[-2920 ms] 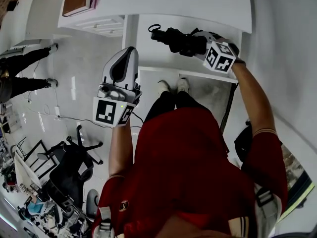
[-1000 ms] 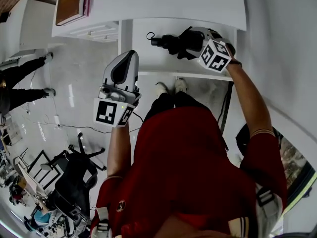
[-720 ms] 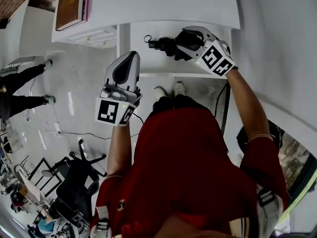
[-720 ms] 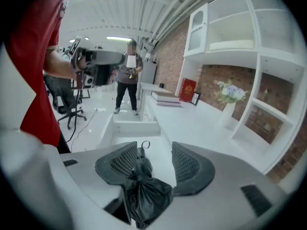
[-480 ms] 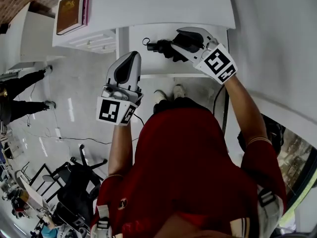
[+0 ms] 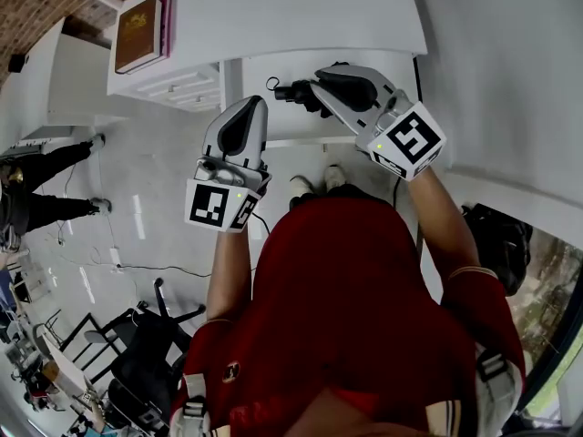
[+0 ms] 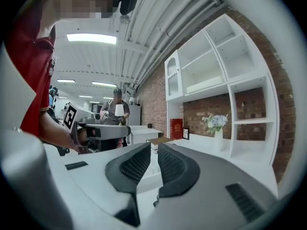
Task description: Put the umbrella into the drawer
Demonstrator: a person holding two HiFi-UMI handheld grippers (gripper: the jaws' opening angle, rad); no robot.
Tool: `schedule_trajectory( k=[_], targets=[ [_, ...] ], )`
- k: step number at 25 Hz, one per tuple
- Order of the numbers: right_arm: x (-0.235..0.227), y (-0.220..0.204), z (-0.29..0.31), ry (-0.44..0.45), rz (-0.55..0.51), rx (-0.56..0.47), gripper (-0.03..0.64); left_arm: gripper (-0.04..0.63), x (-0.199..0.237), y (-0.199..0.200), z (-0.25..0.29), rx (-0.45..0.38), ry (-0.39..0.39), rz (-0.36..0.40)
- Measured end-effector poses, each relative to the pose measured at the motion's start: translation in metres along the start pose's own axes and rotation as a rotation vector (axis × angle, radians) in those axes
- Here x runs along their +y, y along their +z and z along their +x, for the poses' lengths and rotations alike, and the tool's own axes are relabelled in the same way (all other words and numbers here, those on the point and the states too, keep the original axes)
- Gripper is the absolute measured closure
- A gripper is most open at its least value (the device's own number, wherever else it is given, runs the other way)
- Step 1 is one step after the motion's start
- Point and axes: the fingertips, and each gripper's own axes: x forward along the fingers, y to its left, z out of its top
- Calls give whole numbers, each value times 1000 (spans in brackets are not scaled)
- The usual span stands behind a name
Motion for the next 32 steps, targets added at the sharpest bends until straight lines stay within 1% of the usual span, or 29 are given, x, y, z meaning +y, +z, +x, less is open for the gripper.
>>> schedule_trajectory(
  k=[5, 9, 14, 18, 21, 25, 32],
  targets=[
    [15, 19, -8, -20, 6, -69, 595, 589, -8, 10, -4, -16, -16, 15],
    [23, 30, -11, -35, -7, -105, 616, 589, -13, 17, -5, -25, -30, 21],
    [30, 40, -16, -48, -26, -138, 618, 589, -19, 22, -5, -35, -47, 26],
    [34, 45, -16, -52, -19, -162, 618, 589, -21, 23, -5, -41, -56, 25],
    [38, 48, -17, -58, -12, -170, 618, 589, -21, 24, -6, -43, -60, 24],
    [38, 46, -18, -59, -41, -159, 618, 589, -22, 23, -5, -44, -65, 22],
    [30, 43, -22, -78, -32, -155, 618, 589, -21, 20, -4, -42, -64, 17]
  ],
)
